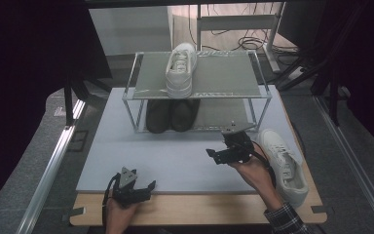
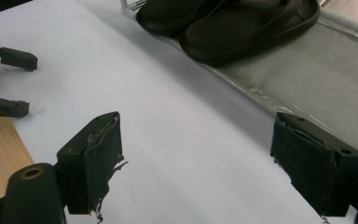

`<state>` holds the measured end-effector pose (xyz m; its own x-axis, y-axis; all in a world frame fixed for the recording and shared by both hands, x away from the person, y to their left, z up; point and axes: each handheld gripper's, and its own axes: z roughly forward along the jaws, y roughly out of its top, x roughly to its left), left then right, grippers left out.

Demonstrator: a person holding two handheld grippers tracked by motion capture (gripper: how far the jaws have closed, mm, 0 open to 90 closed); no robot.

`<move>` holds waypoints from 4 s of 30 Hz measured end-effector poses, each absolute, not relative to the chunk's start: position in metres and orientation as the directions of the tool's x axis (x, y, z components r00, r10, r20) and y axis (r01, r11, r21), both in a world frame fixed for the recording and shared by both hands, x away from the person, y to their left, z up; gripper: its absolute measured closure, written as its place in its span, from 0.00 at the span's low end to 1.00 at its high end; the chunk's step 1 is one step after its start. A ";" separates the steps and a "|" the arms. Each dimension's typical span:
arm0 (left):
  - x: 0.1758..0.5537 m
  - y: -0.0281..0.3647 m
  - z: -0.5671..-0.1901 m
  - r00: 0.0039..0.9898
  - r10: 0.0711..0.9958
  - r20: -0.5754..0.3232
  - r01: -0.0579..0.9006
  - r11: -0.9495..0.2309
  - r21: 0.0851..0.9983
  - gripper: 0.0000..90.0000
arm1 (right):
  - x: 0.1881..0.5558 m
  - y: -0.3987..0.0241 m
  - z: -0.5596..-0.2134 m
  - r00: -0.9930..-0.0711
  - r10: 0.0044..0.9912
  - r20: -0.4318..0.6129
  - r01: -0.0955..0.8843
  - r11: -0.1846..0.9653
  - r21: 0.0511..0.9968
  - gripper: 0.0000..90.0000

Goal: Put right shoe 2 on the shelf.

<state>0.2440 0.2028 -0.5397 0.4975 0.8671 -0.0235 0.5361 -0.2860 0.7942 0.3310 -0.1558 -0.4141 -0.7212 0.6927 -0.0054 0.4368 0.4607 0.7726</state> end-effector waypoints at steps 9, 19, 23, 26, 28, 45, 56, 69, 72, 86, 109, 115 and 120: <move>0.244 0.203 -0.540 0.497 0.867 -0.023 0.535 -0.286 0.795 0.15 | 0.326 -0.172 -0.415 -0.708 0.706 0.005 0.456 0.452 0.766 0.17; 0.244 0.203 -0.540 0.497 0.867 -0.023 0.536 -0.286 0.795 0.15 | 0.326 -0.199 -0.415 -0.676 0.735 0.060 0.527 0.424 0.736 0.15; 0.244 0.203 -0.540 0.498 0.867 -0.022 0.536 -0.287 0.794 0.15 | 0.327 -0.212 -0.414 -0.647 0.759 0.068 0.556 0.410 0.723 0.20; 0.244 0.203 -0.540 0.499 0.866 -0.021 0.536 -0.289 0.794 0.15 | 0.327 -0.225 -0.412 -0.619 0.782 0.072 0.572 0.386 0.724 0.36; 0.244 0.203 -0.540 0.497 0.867 -0.023 0.537 -0.287 0.793 0.15 | 0.326 -0.232 -0.411 -0.601 0.796 0.071 0.582 0.375 0.722 0.45; 0.244 0.203 -0.540 0.497 0.868 -0.024 0.537 -0.285 0.794 0.15 | 0.322 -0.286 -0.402 -0.479 0.876 0.059 0.644 0.305 0.702 0.99; 0.244 0.203 -0.540 0.497 0.868 -0.024 0.538 -0.285 0.793 0.15 | 0.317 -0.327 -0.401 -0.383 0.923 0.035 0.661 0.247 0.708 1.00; 0.244 0.203 -0.540 0.497 0.867 -0.024 0.538 -0.286 0.793 0.15 | 0.316 -0.364 -0.424 -0.290 0.956 0.044 0.703 0.182 0.688 0.99; 0.244 0.203 -0.540 0.498 0.867 -0.024 0.538 -0.286 0.793 0.15 | 0.314 -0.368 -0.430 -0.281 0.958 0.048 0.711 0.174 0.682 1.00; 0.244 0.203 -0.540 0.497 0.867 -0.024 0.537 -0.286 0.793 0.15 | 0.307 -0.382 -0.460 -0.245 0.966 0.079 0.757 0.140 0.638 0.99; 0.244 0.203 -0.540 0.497 0.867 -0.023 0.537 -0.286 0.793 0.15 | 0.312 -0.367 -0.470 -0.278 0.954 0.115 0.758 0.144 0.636 1.00; 0.244 0.203 -0.540 0.497 0.868 -0.024 0.537 -0.286 0.793 0.15 | 0.312 -0.355 -0.470 -0.305 0.944 0.123 0.754 0.160 0.637 1.00; 0.244 0.203 -0.540 0.497 0.868 -0.024 0.537 -0.286 0.793 0.15 | 0.314 -0.343 -0.471 -0.326 0.937 0.125 0.751 0.176 0.637 1.00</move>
